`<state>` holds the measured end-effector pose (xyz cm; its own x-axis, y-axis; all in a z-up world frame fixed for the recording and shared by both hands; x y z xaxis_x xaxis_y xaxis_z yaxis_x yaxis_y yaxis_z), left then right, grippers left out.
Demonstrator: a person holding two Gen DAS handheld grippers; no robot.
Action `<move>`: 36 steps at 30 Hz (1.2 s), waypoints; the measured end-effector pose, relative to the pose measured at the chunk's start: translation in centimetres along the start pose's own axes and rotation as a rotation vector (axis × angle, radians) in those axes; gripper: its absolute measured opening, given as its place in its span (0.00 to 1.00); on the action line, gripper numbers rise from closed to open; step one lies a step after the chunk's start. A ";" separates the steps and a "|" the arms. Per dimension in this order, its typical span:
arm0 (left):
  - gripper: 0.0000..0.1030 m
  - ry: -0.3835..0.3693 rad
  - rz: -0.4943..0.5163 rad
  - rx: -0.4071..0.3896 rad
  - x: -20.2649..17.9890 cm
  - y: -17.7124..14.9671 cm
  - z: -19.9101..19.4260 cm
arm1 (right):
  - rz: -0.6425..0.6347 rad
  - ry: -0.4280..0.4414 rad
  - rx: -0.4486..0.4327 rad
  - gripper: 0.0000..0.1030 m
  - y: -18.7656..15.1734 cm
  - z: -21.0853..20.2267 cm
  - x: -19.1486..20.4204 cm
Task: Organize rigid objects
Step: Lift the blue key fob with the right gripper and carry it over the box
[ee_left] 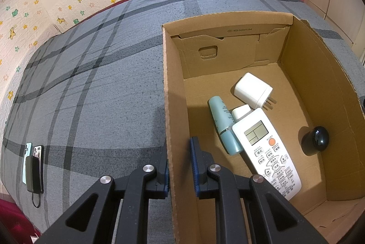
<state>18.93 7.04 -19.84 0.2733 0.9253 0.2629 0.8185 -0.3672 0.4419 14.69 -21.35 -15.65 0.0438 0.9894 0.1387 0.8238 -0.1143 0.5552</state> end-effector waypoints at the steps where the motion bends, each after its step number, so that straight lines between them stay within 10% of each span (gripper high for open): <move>1: 0.16 0.000 0.000 0.000 0.0 0.0 0.0 | -0.002 0.000 -0.012 0.27 0.3 -0.4 0.2; 36: 0.16 -0.002 -0.002 0.000 -0.2 0.0 -0.1 | -0.134 0.147 -0.086 0.27 4.7 -3.1 11.0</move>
<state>18.84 6.85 -19.81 0.2727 0.9263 0.2599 0.8189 -0.3653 0.4426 17.29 -11.24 -8.98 -0.1510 0.9731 0.1740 0.7655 0.0038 0.6434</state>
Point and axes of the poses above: each gripper's, at about its wrist camera, not at the fingertips, and z roughly the way its jaws point, x to its left, y to its top, the point moved 3 cm from there along z, roughly the way its jaws point, and after that the axes turned 11 degrees about z, right-handed, at the moved point
